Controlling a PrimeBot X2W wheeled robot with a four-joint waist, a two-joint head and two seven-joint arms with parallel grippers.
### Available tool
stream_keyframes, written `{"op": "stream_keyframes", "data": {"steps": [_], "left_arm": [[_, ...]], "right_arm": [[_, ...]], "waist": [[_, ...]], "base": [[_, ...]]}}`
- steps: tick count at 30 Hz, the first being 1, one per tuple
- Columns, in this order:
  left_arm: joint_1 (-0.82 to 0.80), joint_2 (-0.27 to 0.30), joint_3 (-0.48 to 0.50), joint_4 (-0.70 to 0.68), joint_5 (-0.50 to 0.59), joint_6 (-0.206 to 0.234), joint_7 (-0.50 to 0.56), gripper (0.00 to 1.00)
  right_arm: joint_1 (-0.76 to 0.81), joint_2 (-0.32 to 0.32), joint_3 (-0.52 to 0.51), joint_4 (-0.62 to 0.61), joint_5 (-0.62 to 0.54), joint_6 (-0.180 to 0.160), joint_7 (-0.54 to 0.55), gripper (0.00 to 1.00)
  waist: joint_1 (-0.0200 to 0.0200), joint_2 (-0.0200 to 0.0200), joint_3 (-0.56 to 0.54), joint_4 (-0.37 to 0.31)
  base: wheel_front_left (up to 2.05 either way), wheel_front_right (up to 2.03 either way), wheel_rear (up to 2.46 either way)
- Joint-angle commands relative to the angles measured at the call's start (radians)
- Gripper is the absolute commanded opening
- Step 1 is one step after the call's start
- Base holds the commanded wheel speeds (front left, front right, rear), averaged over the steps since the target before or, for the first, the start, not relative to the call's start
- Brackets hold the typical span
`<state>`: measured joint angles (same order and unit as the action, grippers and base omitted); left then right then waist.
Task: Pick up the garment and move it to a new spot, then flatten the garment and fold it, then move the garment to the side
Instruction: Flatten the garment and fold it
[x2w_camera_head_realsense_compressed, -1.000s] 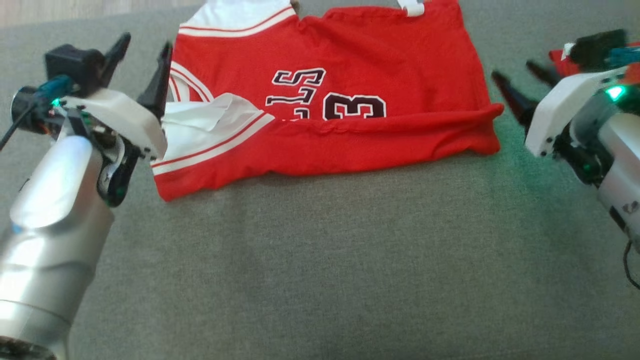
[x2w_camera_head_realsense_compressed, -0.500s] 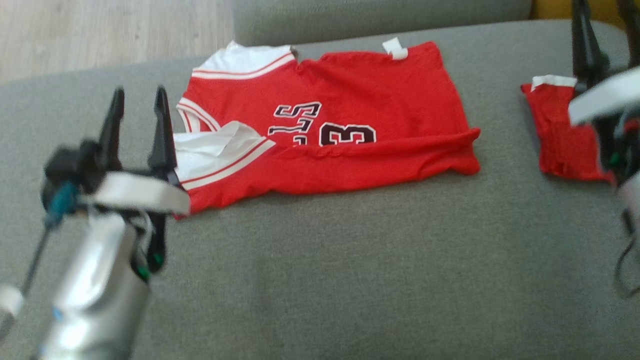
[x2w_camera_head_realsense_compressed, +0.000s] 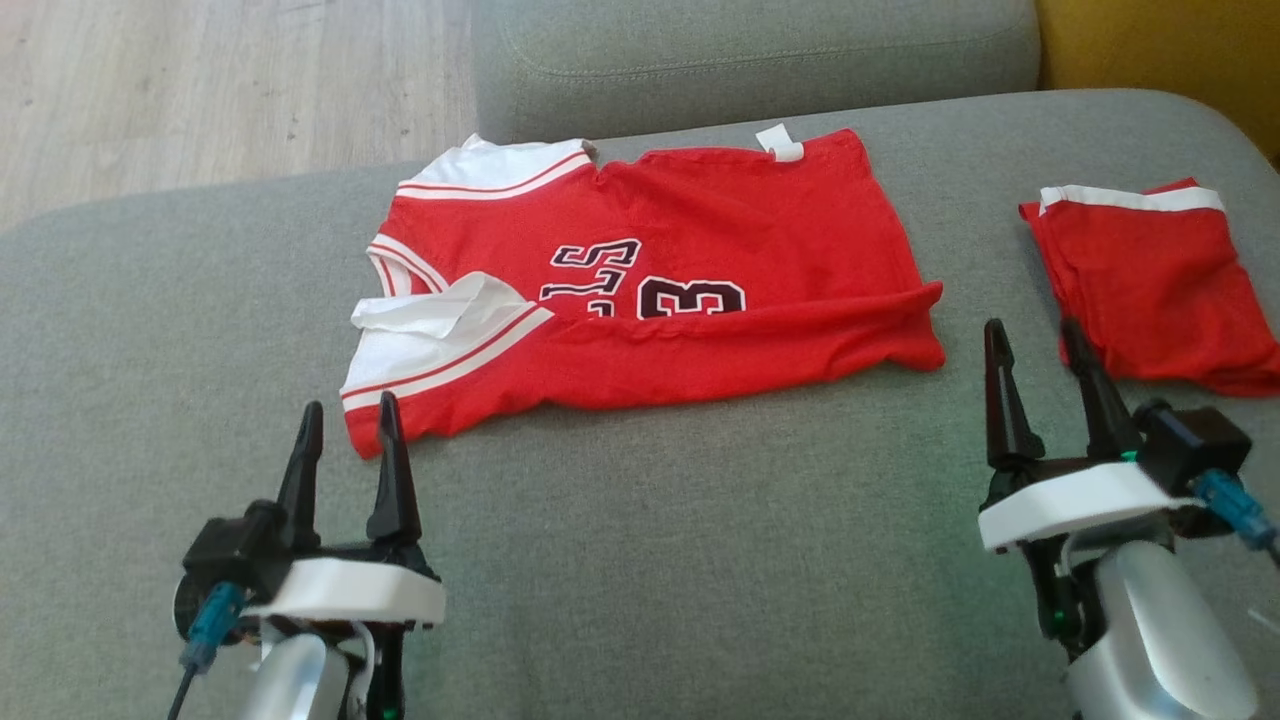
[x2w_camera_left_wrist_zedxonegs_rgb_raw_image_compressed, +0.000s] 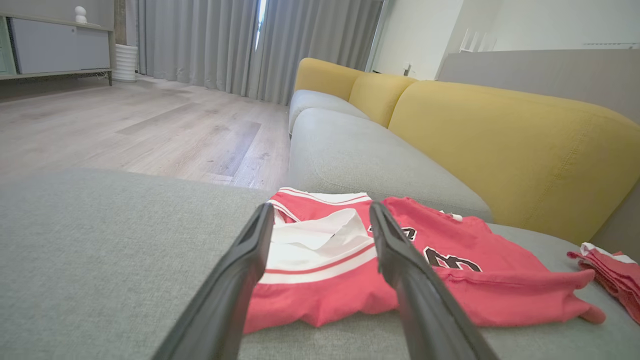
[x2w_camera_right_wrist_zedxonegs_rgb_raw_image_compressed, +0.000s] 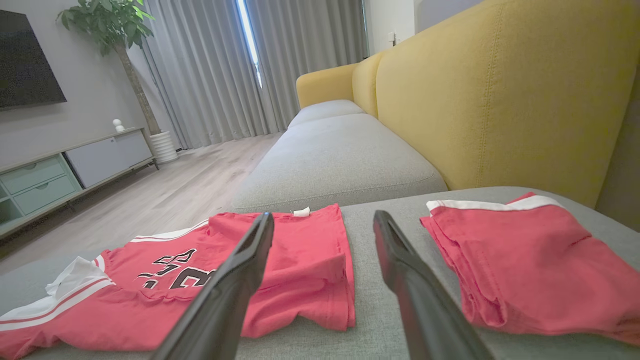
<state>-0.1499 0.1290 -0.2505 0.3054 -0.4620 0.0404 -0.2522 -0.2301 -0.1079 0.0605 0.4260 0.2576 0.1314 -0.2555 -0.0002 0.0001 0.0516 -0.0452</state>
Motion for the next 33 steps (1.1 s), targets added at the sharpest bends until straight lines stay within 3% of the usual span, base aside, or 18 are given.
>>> {"op": "stream_keyframes", "data": {"steps": [1,12,20,27,33], "left_arm": [[-0.034,0.006,0.048,-0.019,0.016,-0.007,-0.009,1.00],[-0.102,-0.001,0.083,0.122,0.056,-0.011,0.005,1.00],[-0.234,0.018,0.109,0.292,0.039,0.053,0.136,1.00],[-0.320,0.037,0.108,0.438,0.037,0.070,0.203,1.00],[-0.359,0.038,0.095,0.534,0.031,0.057,0.232,1.00]], "right_arm": [[-0.013,0.008,0.013,-0.040,-0.009,-0.001,-0.006,1.00],[-0.037,0.031,0.056,-0.042,-0.008,-0.001,0.005,1.00],[-0.074,0.015,0.094,-0.061,0.027,-0.001,0.008,1.00],[-0.088,0.005,0.102,-0.069,0.046,-0.001,0.007,1.00],[-0.091,0.005,0.104,-0.075,0.058,-0.001,0.006,1.00]], "waist": [[0.0002,-0.0001,0.001,0.000],[0.0002,-0.0001,0.042,-0.029],[0.0002,-0.0001,0.115,-0.048],[0.0002,-0.0001,0.148,-0.060],[0.0002,-0.0001,0.165,-0.062]], "base": [[0.00,0.00,0.00],[0.00,0.00,0.00],[0.00,0.00,0.00],[0.00,0.00,0.00],[0.00,0.00,0.00]]}}
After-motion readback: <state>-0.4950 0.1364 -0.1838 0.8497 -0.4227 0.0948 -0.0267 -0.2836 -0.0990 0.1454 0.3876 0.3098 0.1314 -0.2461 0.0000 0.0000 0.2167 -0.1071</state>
